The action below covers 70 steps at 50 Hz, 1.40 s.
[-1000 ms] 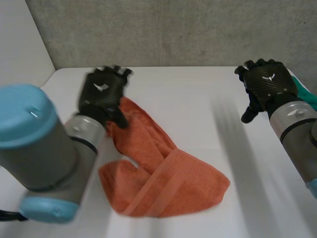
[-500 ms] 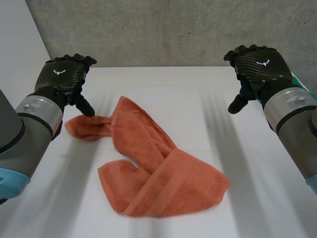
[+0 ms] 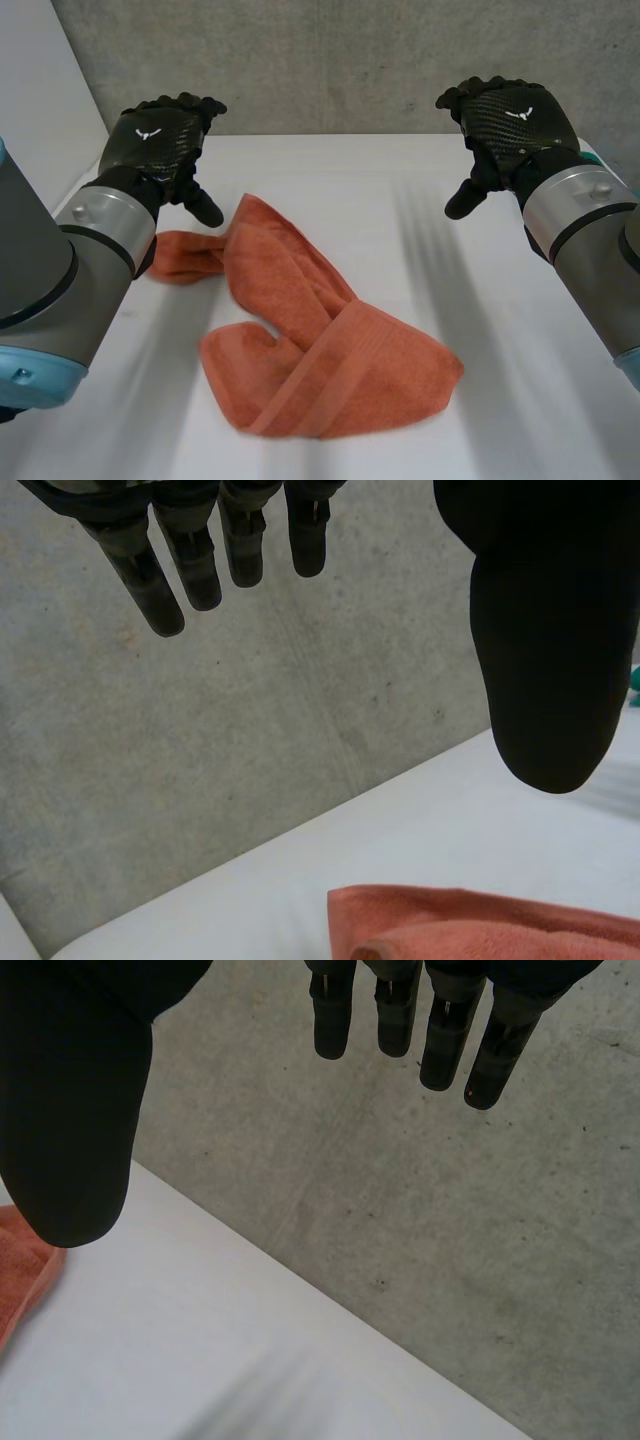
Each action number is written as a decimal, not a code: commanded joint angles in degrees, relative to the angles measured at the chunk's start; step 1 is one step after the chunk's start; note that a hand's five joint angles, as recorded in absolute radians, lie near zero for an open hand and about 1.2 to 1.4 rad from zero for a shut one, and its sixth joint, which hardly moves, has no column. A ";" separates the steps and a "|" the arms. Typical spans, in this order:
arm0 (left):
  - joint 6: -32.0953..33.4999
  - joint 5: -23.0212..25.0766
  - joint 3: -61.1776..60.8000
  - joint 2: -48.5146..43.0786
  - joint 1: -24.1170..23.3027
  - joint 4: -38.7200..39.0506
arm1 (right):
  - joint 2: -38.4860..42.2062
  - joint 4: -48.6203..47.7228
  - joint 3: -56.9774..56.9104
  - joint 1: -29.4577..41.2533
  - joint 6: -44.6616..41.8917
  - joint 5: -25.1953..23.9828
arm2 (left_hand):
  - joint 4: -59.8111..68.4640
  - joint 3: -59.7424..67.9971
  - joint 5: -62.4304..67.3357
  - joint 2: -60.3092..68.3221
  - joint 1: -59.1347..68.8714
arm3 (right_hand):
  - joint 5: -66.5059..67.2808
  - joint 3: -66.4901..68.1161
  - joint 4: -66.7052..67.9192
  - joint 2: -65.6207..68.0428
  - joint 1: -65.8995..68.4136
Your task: Fold the laundry.
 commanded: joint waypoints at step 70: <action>-2.45 -1.88 -5.43 -0.06 -1.66 9.20 | -0.09 -7.65 5.12 1.60 -2.94 -6.66 | 0.65 0.14 -0.52 0.55 1.17 | -3.69 -2.13 -3.17 -2.37 -1.42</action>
